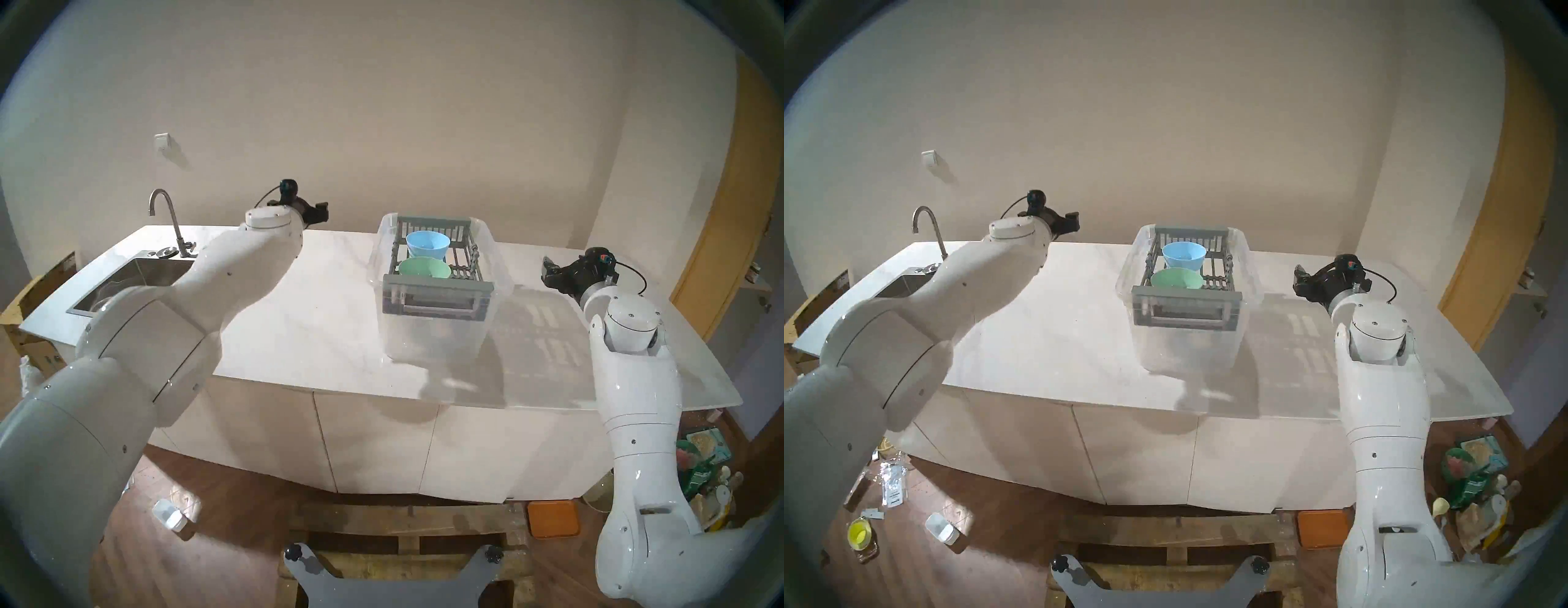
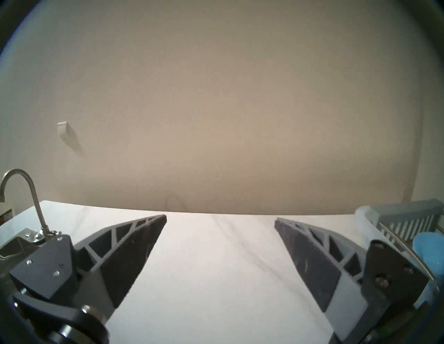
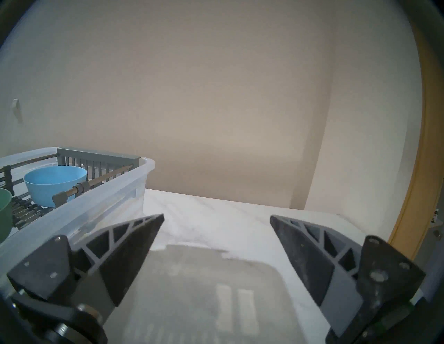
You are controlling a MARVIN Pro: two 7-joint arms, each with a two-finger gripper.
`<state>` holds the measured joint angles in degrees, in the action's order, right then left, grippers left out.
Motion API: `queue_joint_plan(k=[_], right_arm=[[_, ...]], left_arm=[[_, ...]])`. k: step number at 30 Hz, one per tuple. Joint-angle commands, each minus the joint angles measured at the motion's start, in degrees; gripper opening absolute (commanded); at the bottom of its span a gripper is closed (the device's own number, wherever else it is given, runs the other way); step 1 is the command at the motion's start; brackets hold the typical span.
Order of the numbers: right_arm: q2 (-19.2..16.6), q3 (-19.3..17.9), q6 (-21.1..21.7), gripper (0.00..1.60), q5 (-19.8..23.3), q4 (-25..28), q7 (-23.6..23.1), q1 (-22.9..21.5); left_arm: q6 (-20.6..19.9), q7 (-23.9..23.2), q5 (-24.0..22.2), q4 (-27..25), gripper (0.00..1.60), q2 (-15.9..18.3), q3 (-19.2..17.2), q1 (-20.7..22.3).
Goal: Place the plate or bowl neatly into the plate slot of the drying rack
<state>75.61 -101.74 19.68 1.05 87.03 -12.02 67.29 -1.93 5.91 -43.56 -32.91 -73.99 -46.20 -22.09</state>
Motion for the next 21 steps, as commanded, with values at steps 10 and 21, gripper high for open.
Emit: queue_joint_plan(k=[10, 21], right_arm=[[-0.18, 0.07, -0.57, 1.6, 0.05, 1.36, -0.04, -1.32], [-0.17, 0.08, -0.69, 1.6, 0.05, 1.56, -0.04, -1.34]], left_arm=[[6.48, 1.66, 0.71, -24.17, 1.6, 10.22, -2.91, -6.97], [7.96, 7.11, 1.39, -44.16, 1.6, 21.05, -5.57, -17.57]])
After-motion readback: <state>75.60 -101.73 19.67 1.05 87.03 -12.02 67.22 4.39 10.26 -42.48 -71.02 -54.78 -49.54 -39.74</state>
